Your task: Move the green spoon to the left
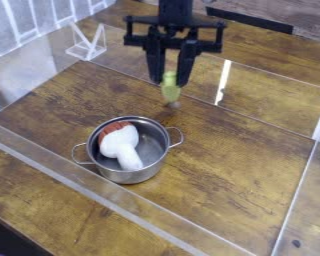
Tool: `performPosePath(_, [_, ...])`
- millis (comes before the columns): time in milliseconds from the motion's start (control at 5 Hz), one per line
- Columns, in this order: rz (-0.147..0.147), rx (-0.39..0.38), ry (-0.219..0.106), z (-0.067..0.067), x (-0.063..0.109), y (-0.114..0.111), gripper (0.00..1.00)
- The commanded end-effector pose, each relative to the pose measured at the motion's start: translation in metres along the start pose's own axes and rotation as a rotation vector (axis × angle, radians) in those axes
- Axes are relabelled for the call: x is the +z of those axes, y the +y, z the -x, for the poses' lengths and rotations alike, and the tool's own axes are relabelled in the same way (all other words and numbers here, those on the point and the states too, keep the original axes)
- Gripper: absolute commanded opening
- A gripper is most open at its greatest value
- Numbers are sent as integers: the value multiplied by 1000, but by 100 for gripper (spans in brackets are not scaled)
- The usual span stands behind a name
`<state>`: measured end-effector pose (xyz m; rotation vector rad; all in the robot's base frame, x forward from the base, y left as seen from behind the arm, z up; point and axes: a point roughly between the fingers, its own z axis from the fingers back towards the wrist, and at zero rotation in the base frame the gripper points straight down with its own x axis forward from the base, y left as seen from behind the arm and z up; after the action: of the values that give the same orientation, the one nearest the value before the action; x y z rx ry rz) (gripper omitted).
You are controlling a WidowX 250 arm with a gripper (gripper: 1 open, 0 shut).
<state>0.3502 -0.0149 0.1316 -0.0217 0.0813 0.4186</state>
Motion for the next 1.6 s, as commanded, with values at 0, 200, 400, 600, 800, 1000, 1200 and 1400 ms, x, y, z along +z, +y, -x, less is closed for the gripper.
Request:
performPosePath(0, [44,-38,-110,4,44,19,0])
performPosePath(200, [37,-78,-113,6,34,33,0])
performPosePath(400, [24,-167,-123,4,36,53,0])
performPosePath(600, [-2,-236,-131,-4,30,80,0])
performPosePath(800, [-26,-247,-121,-20,18,103,0])
performPosePath(1000, [-38,-252,-110,-36,6,115,0])
performPosePath(1200, [-46,-343,-104,-43,-1,118,0])
performPosePath(1400, [-43,-353,-93,-39,2,115,0])
